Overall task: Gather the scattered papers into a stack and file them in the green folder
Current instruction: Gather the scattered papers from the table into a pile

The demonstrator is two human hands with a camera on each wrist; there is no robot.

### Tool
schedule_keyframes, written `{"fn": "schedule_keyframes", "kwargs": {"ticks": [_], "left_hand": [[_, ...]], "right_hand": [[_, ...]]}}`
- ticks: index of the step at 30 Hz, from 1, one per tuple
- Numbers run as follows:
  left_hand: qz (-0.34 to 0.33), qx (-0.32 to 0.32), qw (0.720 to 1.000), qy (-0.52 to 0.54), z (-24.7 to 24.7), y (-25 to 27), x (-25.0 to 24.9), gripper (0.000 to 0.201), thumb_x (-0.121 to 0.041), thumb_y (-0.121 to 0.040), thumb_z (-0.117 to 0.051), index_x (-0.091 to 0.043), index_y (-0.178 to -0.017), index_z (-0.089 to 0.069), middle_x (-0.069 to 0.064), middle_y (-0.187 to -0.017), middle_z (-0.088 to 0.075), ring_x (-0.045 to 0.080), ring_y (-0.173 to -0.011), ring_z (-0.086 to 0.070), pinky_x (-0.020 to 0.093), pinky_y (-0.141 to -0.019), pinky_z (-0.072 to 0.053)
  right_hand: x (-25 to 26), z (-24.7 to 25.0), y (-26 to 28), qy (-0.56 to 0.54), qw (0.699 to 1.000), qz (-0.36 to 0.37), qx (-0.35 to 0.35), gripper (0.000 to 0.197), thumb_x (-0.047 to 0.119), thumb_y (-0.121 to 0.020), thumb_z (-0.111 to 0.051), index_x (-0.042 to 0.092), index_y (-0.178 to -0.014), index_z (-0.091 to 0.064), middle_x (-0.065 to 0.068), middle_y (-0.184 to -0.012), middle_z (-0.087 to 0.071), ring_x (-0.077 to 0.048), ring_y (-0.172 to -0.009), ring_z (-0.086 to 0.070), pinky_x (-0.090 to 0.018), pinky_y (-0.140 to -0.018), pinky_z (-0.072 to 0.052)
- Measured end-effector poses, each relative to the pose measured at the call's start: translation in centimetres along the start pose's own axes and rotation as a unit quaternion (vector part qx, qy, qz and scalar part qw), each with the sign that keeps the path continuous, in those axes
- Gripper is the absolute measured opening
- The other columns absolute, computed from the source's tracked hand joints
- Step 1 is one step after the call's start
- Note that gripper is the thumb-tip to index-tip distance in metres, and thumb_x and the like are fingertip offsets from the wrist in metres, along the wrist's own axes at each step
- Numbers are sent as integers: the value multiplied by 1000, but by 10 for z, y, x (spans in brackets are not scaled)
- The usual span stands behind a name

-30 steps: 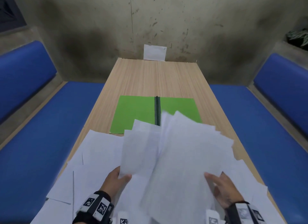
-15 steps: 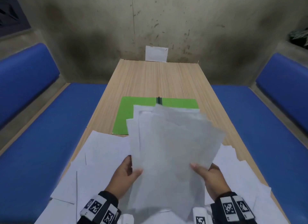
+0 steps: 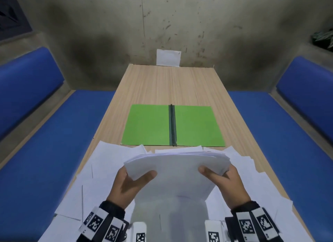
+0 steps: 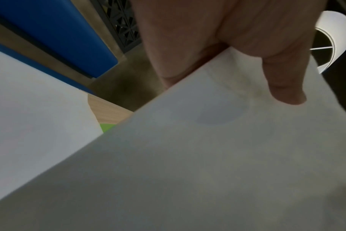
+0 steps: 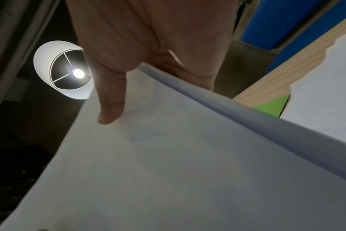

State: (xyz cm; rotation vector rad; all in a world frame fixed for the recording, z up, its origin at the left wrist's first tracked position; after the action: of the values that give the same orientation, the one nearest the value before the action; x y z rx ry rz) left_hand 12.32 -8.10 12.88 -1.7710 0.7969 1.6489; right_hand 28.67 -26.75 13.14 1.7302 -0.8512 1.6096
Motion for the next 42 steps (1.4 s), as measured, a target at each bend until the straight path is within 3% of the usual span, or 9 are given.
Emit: {"fn": "schedule_keyframes", "kwargs": {"ticks": [6,10,13,16,21,27,32,37,42], "left_hand": [[-44,-15,999,28,-10,-1,-10,47,-37,-45,-82,-10,-81,-72,-1,-76,-74,10,-71,-67,18,-64,-53],[10,-14,999,28,-11,-5,3,38,-37,-42,-79,-19,-75,-76,-4,-72,-75,9,-68,-67,18,-62,-54],[77,-23,997,10,-12,-4,23,33,-43,-39,-76,-31,-70,-75,-6,-67,-73,12,-69,-64,21,-62,-53],[108,-31,994,-3,-15,1,35,29,-45,-42,-74,-36,-70,-73,-7,-66,-71,17,-73,-62,27,-67,-51],[124,-42,990,44,-14,-1,26,5,-23,-61,-75,-23,-66,-75,-5,-66,-74,9,-62,-68,18,-56,-53],[143,28,987,-64,8,-7,44,13,-23,-77,-72,-16,-87,-70,-11,-78,-76,14,-80,-70,15,-65,-51],[196,-47,907,-370,82,8,88,11,-23,-80,-68,-23,-88,-60,-3,-95,-59,19,-94,-58,25,-79,-44],[343,-163,801,-462,135,40,122,60,-33,-69,-72,-12,-120,-49,15,-125,-48,32,-113,-53,40,-97,-43],[396,-243,803,-373,135,49,123,82,-25,-65,-76,-5,-133,-34,23,-130,-48,37,-119,-48,43,-101,-40]], "right_hand": [[17,-11,-1,-15,998,49,-24,88,80,-42,-65,0,-80,-67,-2,-69,-68,-13,-65,-62,-21,-61,-50],[14,-13,-4,-24,997,16,-67,96,86,-42,-57,-7,-57,-36,-11,-59,-35,-19,-56,-34,-24,-51,-29],[10,-12,-5,-41,996,-15,-83,75,72,-51,-60,1,-57,-37,-6,-49,-39,-15,-48,-38,-24,-49,-31],[3,-7,-3,-18,998,-3,-61,90,73,-56,-55,-14,-77,-58,-10,-67,-60,-16,-62,-56,-28,-59,-44],[-21,-4,7,32,997,-64,-7,23,26,-70,-78,11,-83,-67,12,-66,-75,2,-61,-67,-10,-53,-50],[-58,20,11,142,979,-142,-31,8,8,-82,-65,12,-76,-66,5,-58,-70,-16,-65,-65,-17,-54,-50],[-82,67,12,215,943,-228,-114,7,1,-85,-57,4,-89,-61,-20,-94,-63,-29,-85,-56,-35,-74,-43],[-110,105,18,323,873,-338,-136,35,6,-86,-57,-11,-116,-55,-31,-122,-56,-27,-88,-46,-38,-83,-40],[-126,104,21,389,839,-367,-100,32,13,-86,-55,-6,-111,-58,-22,-102,-57,-28,-87,-47,-32,-78,-36]]}}
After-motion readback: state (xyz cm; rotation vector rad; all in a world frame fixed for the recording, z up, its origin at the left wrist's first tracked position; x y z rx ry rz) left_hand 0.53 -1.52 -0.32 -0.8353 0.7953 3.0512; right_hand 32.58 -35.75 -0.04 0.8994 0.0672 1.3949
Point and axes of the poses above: each hand's wrist, its own y-axis away from the middle knuckle, its own z-axis out of the back of the hand, x = y × z, the point moved 1 cm from there along -y, towards the middle knuckle
